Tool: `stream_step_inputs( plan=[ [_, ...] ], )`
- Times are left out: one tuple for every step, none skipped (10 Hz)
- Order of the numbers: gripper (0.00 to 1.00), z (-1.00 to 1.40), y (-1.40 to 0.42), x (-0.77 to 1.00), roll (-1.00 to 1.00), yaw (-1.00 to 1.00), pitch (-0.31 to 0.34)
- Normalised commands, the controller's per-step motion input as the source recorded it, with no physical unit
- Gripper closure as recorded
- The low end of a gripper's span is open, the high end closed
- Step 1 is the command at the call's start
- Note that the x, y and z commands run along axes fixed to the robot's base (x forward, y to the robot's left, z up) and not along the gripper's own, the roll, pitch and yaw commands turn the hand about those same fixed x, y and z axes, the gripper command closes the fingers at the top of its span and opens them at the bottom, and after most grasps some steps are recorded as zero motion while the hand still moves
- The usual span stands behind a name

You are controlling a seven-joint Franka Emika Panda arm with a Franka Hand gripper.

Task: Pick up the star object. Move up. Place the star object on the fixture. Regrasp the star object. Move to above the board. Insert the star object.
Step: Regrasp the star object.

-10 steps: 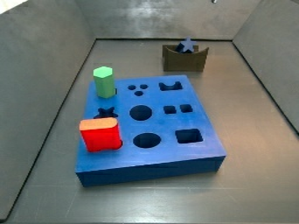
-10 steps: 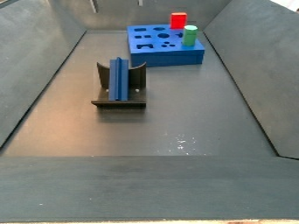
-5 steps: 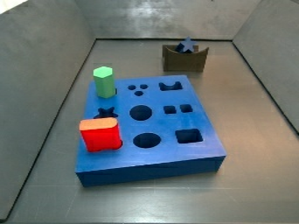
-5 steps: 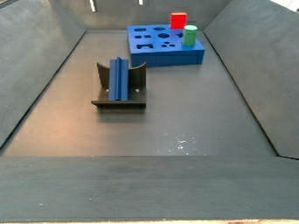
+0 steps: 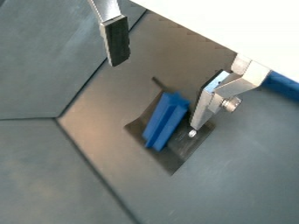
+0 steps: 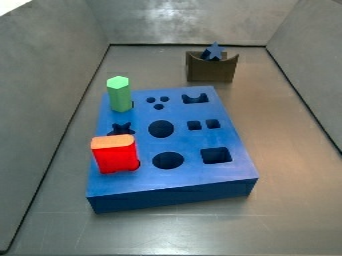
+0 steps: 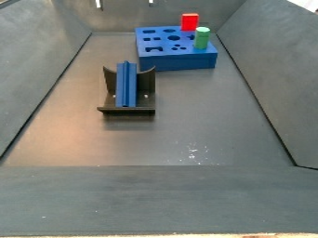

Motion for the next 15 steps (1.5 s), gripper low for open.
stream_step_inputs(
  plan=[
    [0.0, -0.01, -0.04, 0.09, 1.0, 0.07, 0.099],
    [0.0, -0.02, -0.04, 0.11, 0.99, 0.1, 0.158],
    [0.0, -0.02, -0.04, 0.11, 0.87, 0.11, 0.163],
    [0.0, -0.02, -0.05, 0.11, 0.69, 0.13, 0.162],
    [0.0, -0.02, -0.05, 0.11, 0.46, 0.15, 0.151],
    [0.0, -0.02, -0.04, 0.11, 0.3, 0.17, 0.135],
    [0.0, -1.0, 0.07, 0.04, 0.18, 0.18, 0.033],
    [0.0, -1.0, 0.07, 0.04, 0.16, 0.18, 0.0],
    [0.0, -1.0, 0.07, 0.05, 0.14, 0.16, -0.032],
    [0.0, -1.0, 0.06, 0.06, 0.11, 0.13, -0.063],
    [0.0, -1.0, 0.06, 0.07, 0.09, 0.11, -0.08],
    [0.0, -1.0, 0.06, 0.08, 0.08, 0.09, -0.089],
    [0.0, -1.0, 0.05, 0.09, 0.07, 0.04, -0.101],
    [0.0, -1.0, 0.04, 0.09, 0.07, 0.02, -0.101],
    [0.0, -1.0, 0.04, 0.1, 0.06, 0.0, -0.089]
  ],
)
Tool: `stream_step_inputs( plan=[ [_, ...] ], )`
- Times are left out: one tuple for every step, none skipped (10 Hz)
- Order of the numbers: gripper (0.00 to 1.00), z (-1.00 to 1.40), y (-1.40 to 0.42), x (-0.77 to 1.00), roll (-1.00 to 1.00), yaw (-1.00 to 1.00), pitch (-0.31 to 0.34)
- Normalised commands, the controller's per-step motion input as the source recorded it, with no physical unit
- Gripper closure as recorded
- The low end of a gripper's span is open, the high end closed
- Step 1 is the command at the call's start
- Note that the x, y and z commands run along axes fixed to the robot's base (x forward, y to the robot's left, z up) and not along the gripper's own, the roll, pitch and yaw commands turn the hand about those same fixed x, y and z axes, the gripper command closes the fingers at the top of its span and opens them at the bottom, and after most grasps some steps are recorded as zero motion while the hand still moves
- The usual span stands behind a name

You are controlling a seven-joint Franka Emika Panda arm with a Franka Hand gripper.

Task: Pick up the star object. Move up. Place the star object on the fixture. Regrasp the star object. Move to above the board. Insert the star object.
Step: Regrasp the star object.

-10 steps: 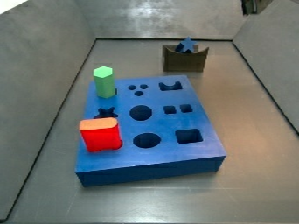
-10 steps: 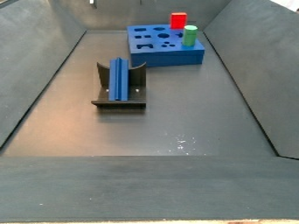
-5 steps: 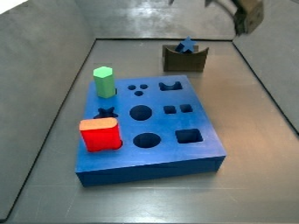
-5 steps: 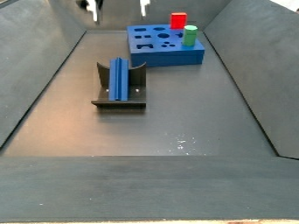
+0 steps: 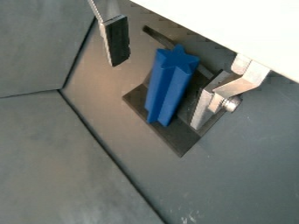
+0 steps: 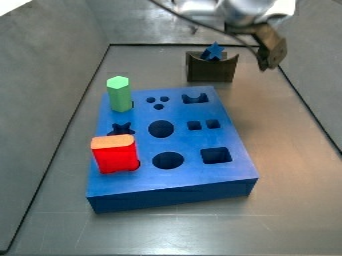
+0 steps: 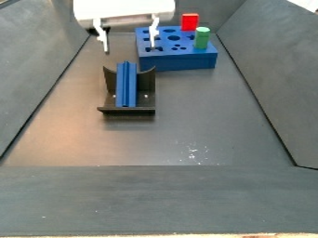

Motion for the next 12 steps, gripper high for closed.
stream_step_inputs(
  plan=[
    [0.0, -1.0, 0.03, 0.12, 0.06, -0.02, -0.074],
    [0.0, -0.92, 0.02, 0.11, 0.06, -0.03, -0.044],
    [0.0, -0.77, 0.01, 0.11, 0.06, -0.03, -0.029],
    [0.0, -0.59, 0.01, 0.09, 0.06, -0.02, -0.014],
    [0.0, -0.5, 0.01, 0.08, 0.06, -0.02, -0.007],
    [0.0, -0.32, 0.01, 0.08, 0.06, -0.01, 0.002],
    [0.0, -0.21, 0.0, 0.06, 0.04, 0.0, 0.017],
    [0.0, -0.17, -0.01, 0.02, 0.05, 0.0, 0.014],
    [0.0, -0.17, -0.01, 0.02, 0.05, 0.0, 0.014],
    [0.0, -0.17, -0.01, 0.02, 0.05, 0.0, 0.014],
    [0.0, -0.17, -0.01, 0.02, 0.05, 0.0, 0.014],
    [1.0, 0.0, 0.0, 0.0, 0.0, 0.0, 0.0]
  ],
)
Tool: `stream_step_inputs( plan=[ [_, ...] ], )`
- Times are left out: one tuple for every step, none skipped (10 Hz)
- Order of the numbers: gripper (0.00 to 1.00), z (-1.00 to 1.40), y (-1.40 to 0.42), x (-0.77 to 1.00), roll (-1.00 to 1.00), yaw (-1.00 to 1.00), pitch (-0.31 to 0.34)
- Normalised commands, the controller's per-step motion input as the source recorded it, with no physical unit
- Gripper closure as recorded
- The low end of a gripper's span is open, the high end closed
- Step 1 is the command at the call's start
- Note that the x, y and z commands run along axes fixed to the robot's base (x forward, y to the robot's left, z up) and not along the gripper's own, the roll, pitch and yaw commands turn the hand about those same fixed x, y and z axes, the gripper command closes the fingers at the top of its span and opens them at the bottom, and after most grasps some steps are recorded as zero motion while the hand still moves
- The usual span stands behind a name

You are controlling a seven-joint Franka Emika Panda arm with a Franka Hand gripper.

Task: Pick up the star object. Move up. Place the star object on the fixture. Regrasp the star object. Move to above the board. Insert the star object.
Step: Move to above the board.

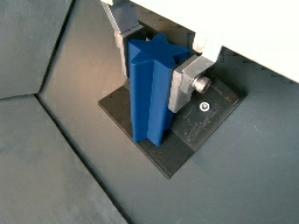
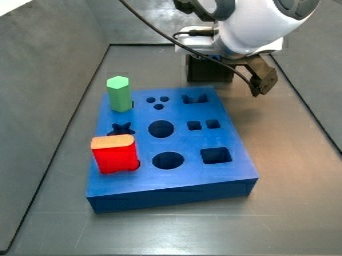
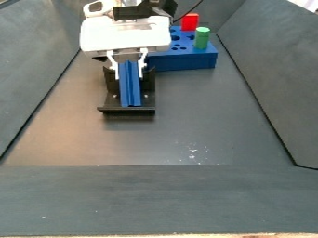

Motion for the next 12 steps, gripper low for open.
stream_step_inputs(
  plan=[
    [1.0, 1.0, 0.05, 0.02, -0.16, -0.28, -0.44],
    [1.0, 1.0, 0.05, 0.01, -0.16, -0.3, -0.428],
    [1.0, 1.0, 0.05, 0.0, -0.16, -0.34, -0.383],
    [1.0, 1.0, 0.06, -0.01, -0.14, -0.38, -0.29],
    [1.0, 1.0, 0.06, -0.02, -0.12, -0.39, -0.231],
    [1.0, 1.0, 0.06, -0.02, -0.08, -0.39, -0.109],
    [1.0, 1.0, 0.06, -0.02, -0.06, -0.37, -0.023],
    [1.0, 1.0, 0.06, -0.03, -0.07, -0.31, 0.072],
    [1.0, 1.0, 0.07, -0.04, -0.09, -0.26, 0.13],
    [1.0, 1.0, 0.06, -0.05, -0.11, -0.18, 0.179],
    [1.0, 1.0, 0.06, -0.05, -0.11, -0.12, 0.2],
    [1.0, 1.0, 0.06, -0.06, -0.1, -0.04, 0.207]
  ],
)
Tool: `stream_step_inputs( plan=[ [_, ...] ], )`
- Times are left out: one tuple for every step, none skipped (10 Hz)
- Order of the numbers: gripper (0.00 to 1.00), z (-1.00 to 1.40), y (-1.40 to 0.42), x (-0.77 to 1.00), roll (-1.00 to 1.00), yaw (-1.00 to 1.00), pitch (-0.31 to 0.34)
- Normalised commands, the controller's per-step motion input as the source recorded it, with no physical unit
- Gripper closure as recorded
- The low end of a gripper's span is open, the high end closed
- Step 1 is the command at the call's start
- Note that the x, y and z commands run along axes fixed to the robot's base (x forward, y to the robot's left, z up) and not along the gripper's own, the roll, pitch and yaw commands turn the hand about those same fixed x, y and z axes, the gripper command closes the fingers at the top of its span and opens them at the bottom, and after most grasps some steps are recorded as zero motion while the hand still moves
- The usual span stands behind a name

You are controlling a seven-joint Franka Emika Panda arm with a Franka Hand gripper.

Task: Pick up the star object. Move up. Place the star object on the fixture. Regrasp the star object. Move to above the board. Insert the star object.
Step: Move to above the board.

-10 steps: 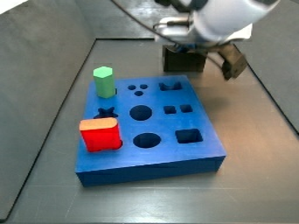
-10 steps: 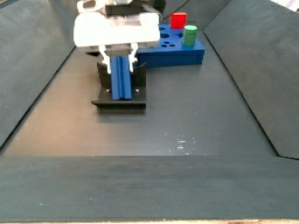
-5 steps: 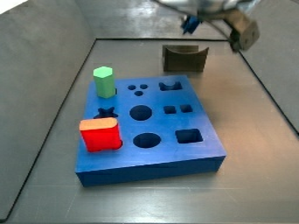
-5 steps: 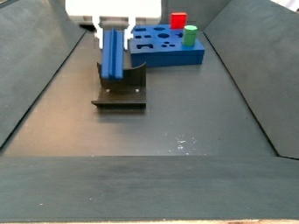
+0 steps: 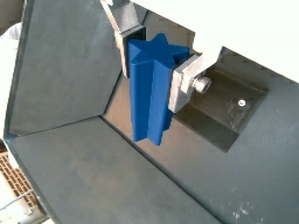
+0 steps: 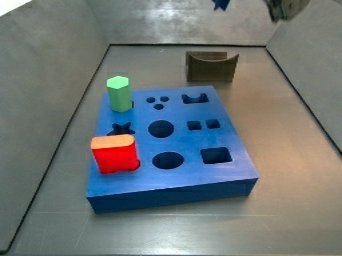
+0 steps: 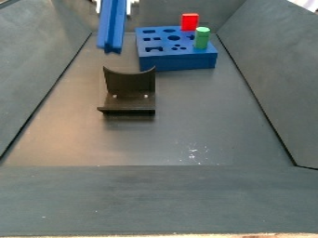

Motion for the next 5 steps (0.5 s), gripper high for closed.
stream_step_inputs(
  plan=[
    [1.0, 0.94, 0.04, -0.06, -0.08, 0.01, 0.202],
    [1.0, 0.77, 0.03, -0.04, -0.06, 0.05, 0.191],
    [1.0, 0.59, 0.01, -0.03, -0.05, 0.08, 0.176],
    [1.0, 0.36, 0.0, 0.0, -0.04, 0.11, 0.163],
    [1.0, 0.2, -0.01, 0.01, -0.03, 0.12, 0.154]
  ],
)
